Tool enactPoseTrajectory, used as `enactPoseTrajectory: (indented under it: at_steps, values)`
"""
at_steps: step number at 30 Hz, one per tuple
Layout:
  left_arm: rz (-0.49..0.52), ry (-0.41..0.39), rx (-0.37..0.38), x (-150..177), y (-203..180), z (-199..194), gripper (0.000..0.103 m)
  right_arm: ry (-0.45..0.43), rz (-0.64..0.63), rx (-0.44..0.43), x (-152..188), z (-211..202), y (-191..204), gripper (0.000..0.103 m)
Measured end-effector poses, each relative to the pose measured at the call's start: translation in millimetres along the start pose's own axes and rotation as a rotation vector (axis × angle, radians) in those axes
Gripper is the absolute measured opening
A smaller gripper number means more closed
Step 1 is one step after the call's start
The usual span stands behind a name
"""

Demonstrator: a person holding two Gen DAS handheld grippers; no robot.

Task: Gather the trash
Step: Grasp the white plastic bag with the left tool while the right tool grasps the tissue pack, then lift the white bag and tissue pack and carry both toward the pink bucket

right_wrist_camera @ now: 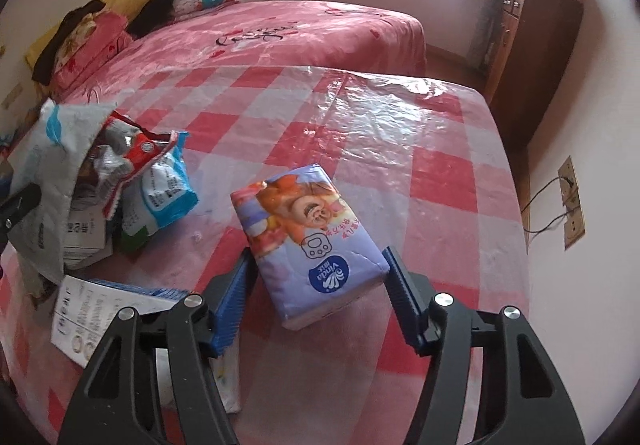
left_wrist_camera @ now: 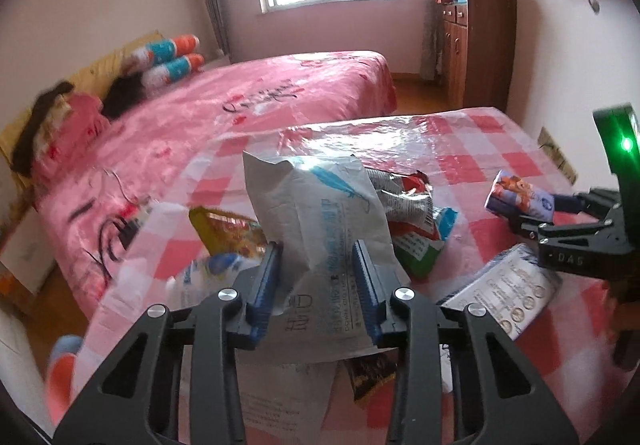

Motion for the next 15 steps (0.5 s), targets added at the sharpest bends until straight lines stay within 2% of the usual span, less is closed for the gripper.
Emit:
enactPoseTrajectory:
  at_steps: [1, 7, 15]
  values:
    - [-0.017, 0.003, 0.020, 2, 4, -2, 0.032, -0.006, 0.004, 0.001, 1, -3, 0, 0.064]
    - [-0.069, 0.028, 0.097, 18, 18, -16, 0.028, -0.042, 0.043, 0.002, 15, -30, 0, 0.064]
    - [-0.093, 0.075, 0.206, 56, 35, -44, 0.027, -0.083, 0.107, -0.029, 39, -72, 5, 0.064]
Point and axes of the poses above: each gripper's, at about its wrist camera, not at the fingertips, and z roughly the way its jaws point, y to its left, x to its underside, the point moved 4 cm from there along z, roughly the way its jaws point, and after that the axes turned 7 degrees about z, right-handed, at the moved point
